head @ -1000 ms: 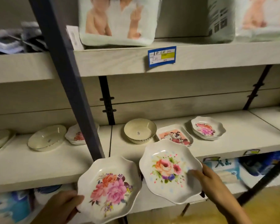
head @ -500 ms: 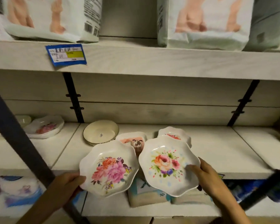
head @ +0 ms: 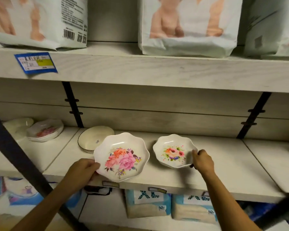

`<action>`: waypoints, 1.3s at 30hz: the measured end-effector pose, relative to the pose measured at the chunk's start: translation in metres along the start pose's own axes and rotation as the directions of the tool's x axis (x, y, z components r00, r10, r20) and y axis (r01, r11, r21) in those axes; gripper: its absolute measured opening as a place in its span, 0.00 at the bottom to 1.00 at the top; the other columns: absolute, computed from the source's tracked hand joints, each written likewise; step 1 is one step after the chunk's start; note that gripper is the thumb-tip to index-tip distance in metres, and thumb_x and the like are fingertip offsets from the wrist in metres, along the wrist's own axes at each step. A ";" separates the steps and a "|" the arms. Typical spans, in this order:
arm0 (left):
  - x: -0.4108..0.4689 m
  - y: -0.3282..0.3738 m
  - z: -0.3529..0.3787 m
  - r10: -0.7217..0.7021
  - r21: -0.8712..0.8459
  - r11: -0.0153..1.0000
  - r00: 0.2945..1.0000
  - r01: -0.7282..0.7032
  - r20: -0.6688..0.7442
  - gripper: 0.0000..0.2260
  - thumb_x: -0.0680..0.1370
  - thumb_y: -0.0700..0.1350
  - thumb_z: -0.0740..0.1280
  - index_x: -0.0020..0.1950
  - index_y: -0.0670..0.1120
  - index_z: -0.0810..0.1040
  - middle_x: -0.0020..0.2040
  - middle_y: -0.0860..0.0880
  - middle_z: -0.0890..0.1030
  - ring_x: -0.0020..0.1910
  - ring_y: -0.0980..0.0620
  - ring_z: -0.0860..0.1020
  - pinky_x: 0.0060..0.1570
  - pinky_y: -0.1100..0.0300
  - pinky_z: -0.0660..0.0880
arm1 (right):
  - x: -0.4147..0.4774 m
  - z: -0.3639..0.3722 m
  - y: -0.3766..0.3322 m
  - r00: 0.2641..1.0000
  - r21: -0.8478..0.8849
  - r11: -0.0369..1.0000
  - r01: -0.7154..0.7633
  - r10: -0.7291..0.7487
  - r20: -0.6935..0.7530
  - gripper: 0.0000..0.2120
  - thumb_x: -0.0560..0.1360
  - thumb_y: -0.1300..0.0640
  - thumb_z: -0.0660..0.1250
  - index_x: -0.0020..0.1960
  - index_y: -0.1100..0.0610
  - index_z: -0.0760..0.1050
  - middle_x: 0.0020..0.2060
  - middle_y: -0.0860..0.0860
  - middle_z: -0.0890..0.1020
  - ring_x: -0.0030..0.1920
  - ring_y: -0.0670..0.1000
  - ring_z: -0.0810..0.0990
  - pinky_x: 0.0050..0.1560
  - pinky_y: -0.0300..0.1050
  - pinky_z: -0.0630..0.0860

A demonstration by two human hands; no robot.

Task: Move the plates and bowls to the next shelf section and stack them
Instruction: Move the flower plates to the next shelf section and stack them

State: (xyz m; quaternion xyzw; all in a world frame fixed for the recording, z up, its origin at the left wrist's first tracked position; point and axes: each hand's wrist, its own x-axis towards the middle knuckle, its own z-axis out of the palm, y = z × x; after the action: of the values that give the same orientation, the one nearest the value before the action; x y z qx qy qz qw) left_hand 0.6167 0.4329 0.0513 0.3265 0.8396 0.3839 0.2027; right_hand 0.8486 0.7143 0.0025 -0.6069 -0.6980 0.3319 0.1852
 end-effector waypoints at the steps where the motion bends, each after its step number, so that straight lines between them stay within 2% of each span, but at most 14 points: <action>1: 0.002 0.003 0.003 -0.014 0.012 1.000 1.000 0.014 -0.012 0.13 0.78 0.42 0.62 0.38 0.37 0.80 0.32 0.41 0.79 0.31 0.45 0.74 0.31 0.61 0.67 | 0.010 0.006 -0.001 1.000 -0.003 1.000 -0.024 0.024 -0.013 0.17 0.80 0.51 0.51 0.52 0.64 0.69 0.44 0.62 0.83 0.51 0.62 0.80 0.45 0.47 0.69; 4: 0.008 0.013 0.010 -0.016 0.034 0.999 1.000 0.017 -0.023 0.19 0.72 0.51 0.60 0.41 0.37 0.81 0.38 0.38 0.82 0.40 0.39 0.79 0.39 0.54 0.73 | 0.023 0.018 -0.005 0.996 -0.024 0.996 -0.088 0.088 -0.030 0.20 0.79 0.50 0.50 0.57 0.65 0.70 0.53 0.65 0.80 0.54 0.64 0.78 0.53 0.51 0.73; 6: 0.009 0.016 0.015 -0.006 0.032 0.999 0.999 0.007 -0.035 0.22 0.66 0.53 0.58 0.42 0.37 0.82 0.40 0.38 0.83 0.43 0.38 0.80 0.41 0.54 0.74 | 0.025 0.020 -0.009 0.994 -0.055 0.993 -0.103 0.101 -0.039 0.20 0.80 0.51 0.50 0.59 0.65 0.69 0.57 0.65 0.78 0.58 0.64 0.76 0.56 0.52 0.73; 9: 0.010 0.019 0.020 -0.029 0.018 0.999 0.999 0.030 -0.043 0.20 0.67 0.53 0.58 0.41 0.39 0.82 0.40 0.38 0.83 0.41 0.39 0.80 0.37 0.58 0.71 | 0.029 0.023 -0.011 0.994 -0.109 0.989 -0.104 0.101 -0.031 0.20 0.80 0.51 0.51 0.61 0.65 0.69 0.59 0.65 0.76 0.60 0.64 0.74 0.57 0.52 0.72; 14: 0.010 0.026 0.030 -0.055 0.016 0.998 0.998 0.056 -0.028 0.13 0.77 0.44 0.62 0.34 0.43 0.78 0.32 0.43 0.79 0.30 0.50 0.72 0.31 0.61 0.66 | 0.033 0.027 -0.006 0.999 -0.203 0.978 -0.046 0.048 0.001 0.18 0.80 0.52 0.54 0.61 0.64 0.68 0.60 0.63 0.77 0.59 0.63 0.75 0.57 0.52 0.72; 18: 0.010 0.031 0.036 -0.062 0.004 0.998 0.998 0.062 -0.017 0.15 0.73 0.49 0.62 0.36 0.38 0.79 0.26 0.48 0.76 0.27 0.52 0.70 0.30 0.61 0.66 | 0.032 0.023 -0.003 0.999 -0.244 0.969 -0.032 0.035 0.008 0.20 0.78 0.48 0.60 0.61 0.63 0.65 0.59 0.61 0.78 0.58 0.62 0.77 0.56 0.51 0.73; 20: 0.011 0.034 0.038 -0.067 0.002 0.998 0.998 0.068 -0.015 0.15 0.73 0.48 0.62 0.34 0.38 0.78 0.21 0.51 0.73 0.25 0.52 0.69 0.29 0.60 0.65 | 0.033 0.017 -0.003 0.999 -0.243 0.969 -0.041 0.040 -0.009 0.23 0.77 0.45 0.58 0.63 0.62 0.64 0.59 0.61 0.78 0.59 0.62 0.76 0.56 0.51 0.73; 23: 0.014 0.042 0.043 -0.063 0.004 0.998 0.998 0.063 -0.003 0.16 0.72 0.49 0.62 0.36 0.36 0.79 0.23 0.50 0.74 0.25 0.52 0.70 0.28 0.62 0.65 | 0.037 0.003 0.001 0.998 -0.232 0.973 0.001 -0.014 -0.057 0.23 0.79 0.45 0.55 0.68 0.58 0.63 0.60 0.61 0.78 0.60 0.62 0.76 0.56 0.51 0.72; 25: 0.015 0.046 0.045 -0.066 0.017 0.998 0.998 0.066 0.009 0.14 0.76 0.44 0.62 0.38 0.35 0.79 0.24 0.50 0.73 0.25 0.51 0.69 0.27 0.62 0.64 | 0.036 -0.006 0.003 0.997 -0.266 0.962 0.054 -0.066 -0.036 0.22 0.79 0.46 0.53 0.70 0.52 0.64 0.62 0.60 0.77 0.61 0.62 0.75 0.58 0.51 0.72; 28: 0.018 0.049 0.049 -0.067 0.030 0.997 0.998 0.067 0.016 0.13 0.77 0.41 0.61 0.34 0.39 0.77 0.21 0.52 0.71 0.26 0.52 0.69 0.27 0.62 0.64 | 0.028 -0.009 0.006 0.992 -0.362 0.924 0.125 -0.109 0.065 0.20 0.80 0.46 0.52 0.68 0.49 0.69 0.63 0.58 0.76 0.62 0.60 0.75 0.59 0.49 0.72; 31: 0.019 0.051 0.051 -0.067 0.025 0.997 0.997 0.066 0.026 0.14 0.76 0.41 0.61 0.33 0.39 0.76 0.16 0.52 0.70 0.26 0.52 0.69 0.28 0.61 0.64 | 0.016 -0.005 0.013 0.987 -0.389 0.908 0.155 -0.129 0.092 0.19 0.79 0.46 0.53 0.66 0.49 0.72 0.62 0.57 0.77 0.61 0.59 0.76 0.58 0.49 0.73; 34: 0.019 0.052 0.054 -0.065 0.015 0.998 0.997 0.065 0.030 0.14 0.77 0.42 0.61 0.39 0.34 0.79 0.22 0.51 0.72 0.26 0.52 0.70 0.29 0.61 0.65 | 0.012 -0.003 0.018 0.991 -0.383 0.915 0.130 -0.113 0.067 0.22 0.79 0.45 0.54 0.70 0.49 0.66 0.64 0.56 0.76 0.62 0.59 0.75 0.58 0.49 0.73; 36: 0.019 0.051 0.056 -0.058 0.018 0.998 0.998 0.057 0.039 0.14 0.77 0.42 0.61 0.40 0.33 0.79 0.22 0.51 0.73 0.27 0.51 0.70 0.29 0.61 0.65 | 0.015 -0.003 0.018 0.990 -0.345 0.928 0.139 -0.120 0.074 0.23 0.79 0.46 0.54 0.73 0.48 0.60 0.63 0.56 0.77 0.61 0.59 0.75 0.57 0.49 0.74; 39: 0.018 0.050 0.056 -0.061 0.027 0.998 0.997 0.059 0.045 0.13 0.77 0.42 0.61 0.39 0.34 0.79 0.17 0.52 0.72 0.26 0.51 0.69 0.28 0.62 0.65 | 0.025 0.000 0.018 0.978 -0.281 0.942 0.184 -0.146 0.149 0.22 0.78 0.48 0.56 0.71 0.48 0.64 0.61 0.55 0.78 0.60 0.59 0.76 0.56 0.50 0.74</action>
State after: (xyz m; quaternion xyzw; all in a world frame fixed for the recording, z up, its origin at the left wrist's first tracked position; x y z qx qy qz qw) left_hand 0.6570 0.4984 0.0532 0.3124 0.8491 0.3591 0.2289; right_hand 0.8569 0.7395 -0.0132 -0.5446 -0.7983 0.2456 0.0757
